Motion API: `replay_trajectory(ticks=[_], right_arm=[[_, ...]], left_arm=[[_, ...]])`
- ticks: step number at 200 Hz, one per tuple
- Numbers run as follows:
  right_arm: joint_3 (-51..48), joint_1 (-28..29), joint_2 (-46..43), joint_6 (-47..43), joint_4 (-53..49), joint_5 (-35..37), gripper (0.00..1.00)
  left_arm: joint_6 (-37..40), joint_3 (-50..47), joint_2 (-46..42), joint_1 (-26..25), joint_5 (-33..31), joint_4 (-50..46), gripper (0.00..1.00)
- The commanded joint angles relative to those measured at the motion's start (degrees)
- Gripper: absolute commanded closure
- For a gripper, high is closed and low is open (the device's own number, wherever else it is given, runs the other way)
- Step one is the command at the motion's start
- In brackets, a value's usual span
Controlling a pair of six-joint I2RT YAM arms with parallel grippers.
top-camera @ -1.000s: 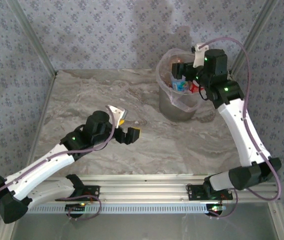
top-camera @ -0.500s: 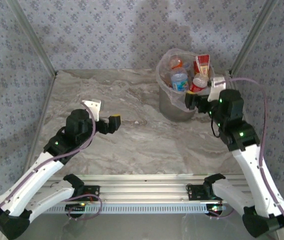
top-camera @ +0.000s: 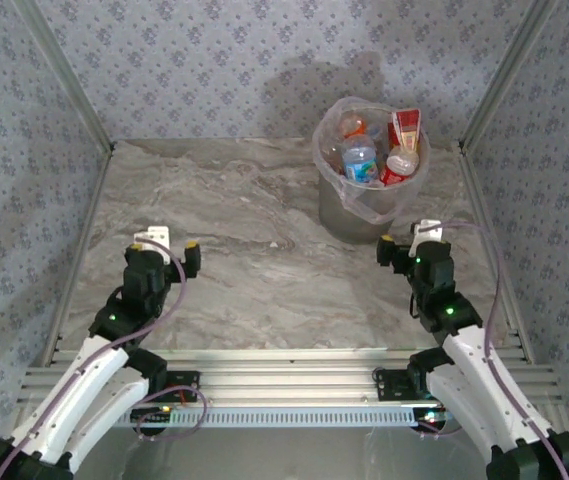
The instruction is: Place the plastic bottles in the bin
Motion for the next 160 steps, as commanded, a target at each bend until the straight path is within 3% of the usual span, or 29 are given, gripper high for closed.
replay_trajectory(ticks=[1,41,91,135,160], right_arm=[[-7.01,-1.46,1.71,-3.72,15.50,5.94,0.00],[-12.07,-7.69,12.78,-6.56,33.83,4.58,0.00],[-11.23,-10.45,32.25,-10.53,53.44,2.93,0.00],[-9.49,-10.59,42.00,-12.63,60.66,-0.24,0.00],[-8.69,-10.24,43.89,-13.43,60.09,-1.90,0.00]], left_arm=[[-0.32,-2.97,1.08,3.06,-5.04,5.30,0.00],[3.39,-9.64,5.46,10.79,1.16,20.29,0.00],[4.50,-13.12,19.95,16.93,5.30,39.54,0.00],[9.16,-13.02,34.29,17.07,7.37,55.07,0.00],[11.34,-11.86,38.38,17.15,8.43,58.88,0.00]])
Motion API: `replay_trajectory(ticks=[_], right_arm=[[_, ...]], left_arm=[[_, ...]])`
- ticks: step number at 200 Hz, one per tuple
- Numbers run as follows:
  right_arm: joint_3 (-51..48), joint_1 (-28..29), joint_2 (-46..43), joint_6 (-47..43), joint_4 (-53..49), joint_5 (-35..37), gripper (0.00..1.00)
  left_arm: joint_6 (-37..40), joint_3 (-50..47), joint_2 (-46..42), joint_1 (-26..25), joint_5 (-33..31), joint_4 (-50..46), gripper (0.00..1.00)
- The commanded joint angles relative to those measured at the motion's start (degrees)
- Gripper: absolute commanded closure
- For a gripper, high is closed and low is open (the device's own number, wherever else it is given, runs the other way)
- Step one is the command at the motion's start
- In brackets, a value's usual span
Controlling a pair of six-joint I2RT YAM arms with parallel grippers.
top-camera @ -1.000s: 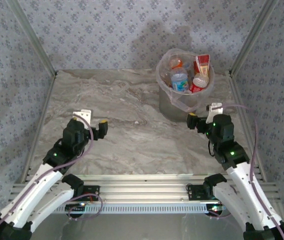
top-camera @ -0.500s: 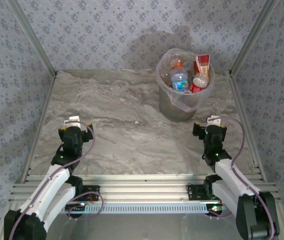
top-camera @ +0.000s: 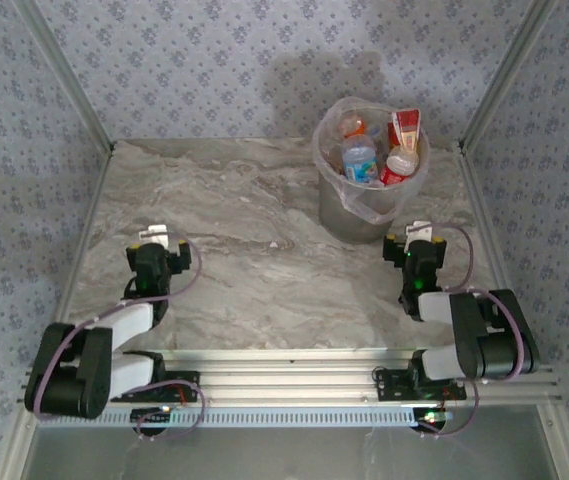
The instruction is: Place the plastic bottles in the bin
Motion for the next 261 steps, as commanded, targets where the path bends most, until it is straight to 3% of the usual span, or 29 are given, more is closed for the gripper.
replay_trajectory(ticks=[1,46,69,90,102,128,147,166,181,203,228,261], right_arm=[[1.78,0.10,1.73,-2.13,5.04,-2.26,0.00],[3.04,-4.71,7.61,2.85,7.78,-5.99,0.00],[6.23,-4.39,7.77,3.01,1.73,-3.86,0.00],[6.46,-4.85,7.40,3.42,0.66,-4.86,0.00],[6.36,-4.89,7.46,3.38,1.18,-4.80,0.00],[6.39,-4.82,7.38,3.10,0.85,-5.27,0.00],[4.90,-5.25,6.72,-1.27,2.49,-17.78,0.00],[2.41,-6.08,6.43,-1.13,6.67,-20.86,0.00],[1.45,-6.98,6.31,-0.68,8.17,-22.55,0.00],[1.07,-7.23,6.39,0.51,9.09,-20.43,0.00],[7.95,-7.71,7.17,2.57,-2.74,-16.56,0.00],[7.89,-6.79,7.30,1.63,-2.27,-15.51,0.00]], left_arm=[[3.63,0.87,3.26,0.29,1.85,11.34,0.00],[5.30,2.13,10.12,1.24,4.71,17.56,0.00],[3.96,2.52,14.65,3.50,7.32,21.27,0.00],[0.92,5.33,18.96,6.11,7.81,20.07,0.00],[-0.33,8.80,18.21,7.47,9.34,11.77,0.00],[-1.00,8.40,18.60,8.67,11.66,13.07,0.00],[-0.60,8.05,18.44,8.59,12.89,13.44,0.00],[1.48,5.32,17.61,8.54,18.14,17.67,0.00],[1.14,2.86,17.43,8.45,16.53,22.03,0.00],[0.79,3.18,17.48,8.58,16.20,21.32,0.00],[1.94,8.22,18.23,8.54,19.14,12.38,0.00],[0.11,9.36,18.64,9.98,18.82,11.21,0.00]])
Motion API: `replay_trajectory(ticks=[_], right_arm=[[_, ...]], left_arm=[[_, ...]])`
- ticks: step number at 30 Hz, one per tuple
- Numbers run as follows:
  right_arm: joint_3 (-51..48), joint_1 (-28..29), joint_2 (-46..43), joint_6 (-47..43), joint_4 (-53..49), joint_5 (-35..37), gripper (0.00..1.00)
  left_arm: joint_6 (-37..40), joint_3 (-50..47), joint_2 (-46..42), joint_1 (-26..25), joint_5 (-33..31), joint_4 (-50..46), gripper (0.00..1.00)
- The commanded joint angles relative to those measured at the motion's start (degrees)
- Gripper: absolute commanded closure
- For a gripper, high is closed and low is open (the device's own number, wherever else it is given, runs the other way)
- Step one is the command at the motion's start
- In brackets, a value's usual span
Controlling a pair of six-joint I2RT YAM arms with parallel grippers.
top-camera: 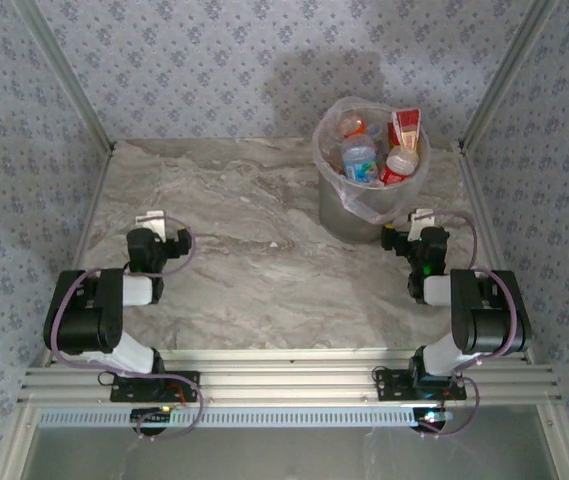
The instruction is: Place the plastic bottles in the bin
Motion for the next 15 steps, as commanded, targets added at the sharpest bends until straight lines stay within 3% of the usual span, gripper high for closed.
replay_trajectory(ticks=[1,15], right_arm=[[1.09,0.32,0.04,0.73,-2.69,1.59,0.00],[0.99,0.50,0.16,0.55,-2.45,1.77,0.00]], left_arm=[[-0.57,1.53,0.09,0.82,1.48,-2.25,0.00],[-0.60,1.49,0.13,0.83,1.39,-2.08,0.00]])
